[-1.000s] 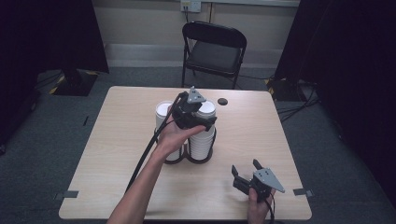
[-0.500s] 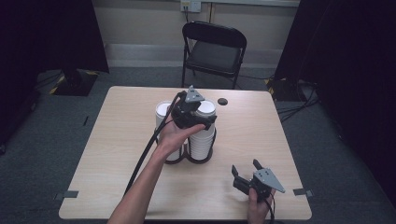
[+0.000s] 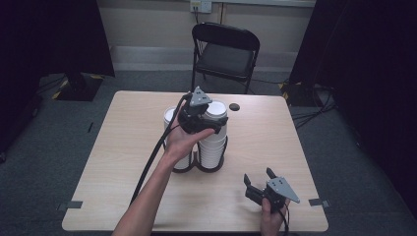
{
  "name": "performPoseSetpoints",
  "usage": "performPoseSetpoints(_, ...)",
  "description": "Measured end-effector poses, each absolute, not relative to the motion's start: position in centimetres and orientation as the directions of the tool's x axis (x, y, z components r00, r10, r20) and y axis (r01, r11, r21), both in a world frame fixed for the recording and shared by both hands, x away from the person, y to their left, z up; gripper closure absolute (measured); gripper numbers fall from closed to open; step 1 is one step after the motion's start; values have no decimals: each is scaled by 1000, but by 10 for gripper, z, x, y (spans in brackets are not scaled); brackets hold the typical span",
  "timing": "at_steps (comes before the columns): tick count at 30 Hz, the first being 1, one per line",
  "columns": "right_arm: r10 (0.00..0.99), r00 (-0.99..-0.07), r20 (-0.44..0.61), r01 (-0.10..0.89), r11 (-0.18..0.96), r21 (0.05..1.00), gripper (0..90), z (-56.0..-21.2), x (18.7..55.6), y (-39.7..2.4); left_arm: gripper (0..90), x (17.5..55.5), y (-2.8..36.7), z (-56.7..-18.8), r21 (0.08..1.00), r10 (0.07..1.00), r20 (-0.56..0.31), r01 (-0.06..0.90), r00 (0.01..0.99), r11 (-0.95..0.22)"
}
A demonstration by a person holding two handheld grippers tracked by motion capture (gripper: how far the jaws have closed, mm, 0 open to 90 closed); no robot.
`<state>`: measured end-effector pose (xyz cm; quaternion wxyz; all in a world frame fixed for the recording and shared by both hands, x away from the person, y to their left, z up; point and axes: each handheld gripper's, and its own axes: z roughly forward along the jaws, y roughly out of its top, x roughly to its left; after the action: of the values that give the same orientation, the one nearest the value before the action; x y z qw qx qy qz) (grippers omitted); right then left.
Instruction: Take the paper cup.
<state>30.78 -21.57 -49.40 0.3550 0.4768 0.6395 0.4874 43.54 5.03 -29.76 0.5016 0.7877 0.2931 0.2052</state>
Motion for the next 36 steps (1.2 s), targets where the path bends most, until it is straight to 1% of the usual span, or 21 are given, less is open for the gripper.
performPoseSetpoints(12, 956, -293, 9, 264, 72, 962, 143, -494, 308, -216, 224, 431, 58, -290, 937, 673, 14, 225, 739, -266)
performPoseSetpoints(17, 956, -294, 10, 264, 72, 962, 143, -494, 308, -216, 225, 427, 62, -286, 955, 680, 10, 196, 733, -225)
performPoseSetpoints(36, 956, -292, 7, 263, 73, 962, 143, -494, 308, -215, 225, 419, 73, -276, 978, 691, -2, 144, 723, -148)
